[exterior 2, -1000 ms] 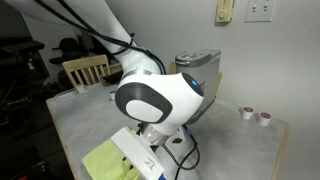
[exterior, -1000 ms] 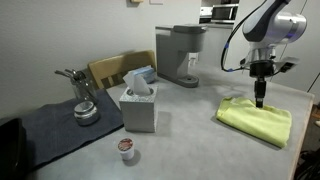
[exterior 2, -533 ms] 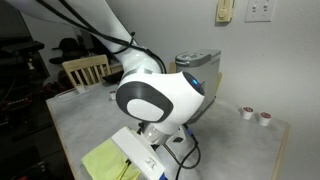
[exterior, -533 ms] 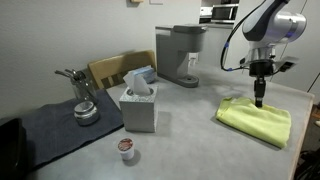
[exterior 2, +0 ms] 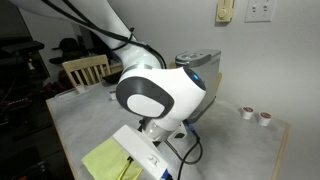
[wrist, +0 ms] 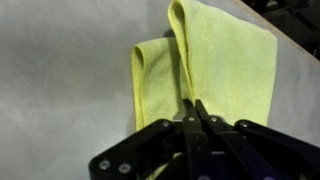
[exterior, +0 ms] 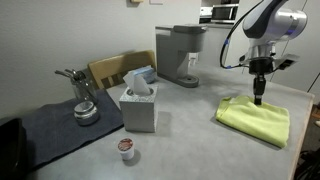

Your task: Unfold the towel slightly on the table

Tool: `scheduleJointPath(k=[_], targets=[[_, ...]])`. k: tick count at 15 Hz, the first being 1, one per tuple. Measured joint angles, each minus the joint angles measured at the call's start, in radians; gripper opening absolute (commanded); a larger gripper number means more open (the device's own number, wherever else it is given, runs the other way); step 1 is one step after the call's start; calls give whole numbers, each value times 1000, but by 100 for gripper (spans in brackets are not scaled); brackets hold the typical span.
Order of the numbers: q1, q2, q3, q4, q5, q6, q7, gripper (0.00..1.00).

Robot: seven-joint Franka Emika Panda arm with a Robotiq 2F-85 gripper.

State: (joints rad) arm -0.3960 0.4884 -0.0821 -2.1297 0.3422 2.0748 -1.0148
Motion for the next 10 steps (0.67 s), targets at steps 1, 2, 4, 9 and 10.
scheduleJointPath(k=[1,2,4,9,10], targets=[[0,-5,1,-1,0,-1,-1,1],[1,-11,1,-3,0,-1,-2,1],[6,-18,3,-4,0,-1,-2,1],[27,-42,12,-21,0,-1,-2,1],[34,-46,13,-25,0,-1,-2,1]])
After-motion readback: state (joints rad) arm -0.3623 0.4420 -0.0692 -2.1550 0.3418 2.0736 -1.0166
